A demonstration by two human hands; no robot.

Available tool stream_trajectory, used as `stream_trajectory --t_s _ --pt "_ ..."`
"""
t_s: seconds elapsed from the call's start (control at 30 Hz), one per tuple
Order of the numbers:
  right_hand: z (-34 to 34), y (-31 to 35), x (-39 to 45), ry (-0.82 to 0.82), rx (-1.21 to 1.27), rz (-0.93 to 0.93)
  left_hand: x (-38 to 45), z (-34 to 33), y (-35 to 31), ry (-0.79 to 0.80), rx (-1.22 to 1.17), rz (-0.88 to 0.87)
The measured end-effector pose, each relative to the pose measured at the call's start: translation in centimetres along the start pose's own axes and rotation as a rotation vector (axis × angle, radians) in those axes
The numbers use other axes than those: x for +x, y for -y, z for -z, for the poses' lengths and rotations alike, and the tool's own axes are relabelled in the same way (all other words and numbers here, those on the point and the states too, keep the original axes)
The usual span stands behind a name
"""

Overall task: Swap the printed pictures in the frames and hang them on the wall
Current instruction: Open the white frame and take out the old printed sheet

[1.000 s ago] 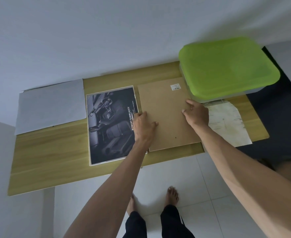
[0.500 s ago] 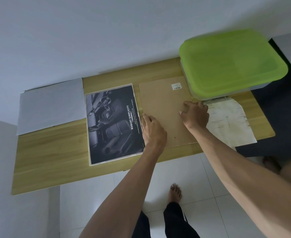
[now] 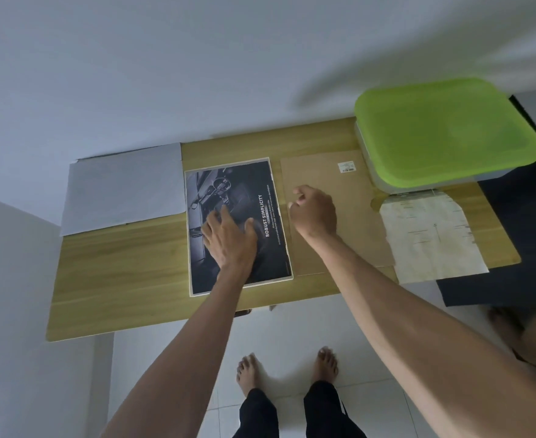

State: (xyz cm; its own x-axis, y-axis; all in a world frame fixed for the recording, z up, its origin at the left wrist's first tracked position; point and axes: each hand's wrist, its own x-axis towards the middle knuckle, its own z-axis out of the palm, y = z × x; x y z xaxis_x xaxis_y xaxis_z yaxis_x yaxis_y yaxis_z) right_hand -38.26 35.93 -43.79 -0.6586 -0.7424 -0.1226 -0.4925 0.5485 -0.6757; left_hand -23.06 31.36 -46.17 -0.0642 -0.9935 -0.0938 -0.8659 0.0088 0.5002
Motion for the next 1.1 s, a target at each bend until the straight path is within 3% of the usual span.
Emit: stream_trajectory --t_s 0.23,0.6,1.1 --pt "-5.4 4.0 -2.4 0.098 -0.109 -0.037 2.1 2.3 4.9 0.106 0.056 0.015" --pt "-8.1 5.2 -4.0 0.057 -0.305 -0.094 1.6 2.3 6.4 0.143 0.171 -0.062" --pt "-7.6 4.3 -2.8 -0.007 -0.104 -0.109 1.4 1.8 6.5 0.153 0.222 -0.073"
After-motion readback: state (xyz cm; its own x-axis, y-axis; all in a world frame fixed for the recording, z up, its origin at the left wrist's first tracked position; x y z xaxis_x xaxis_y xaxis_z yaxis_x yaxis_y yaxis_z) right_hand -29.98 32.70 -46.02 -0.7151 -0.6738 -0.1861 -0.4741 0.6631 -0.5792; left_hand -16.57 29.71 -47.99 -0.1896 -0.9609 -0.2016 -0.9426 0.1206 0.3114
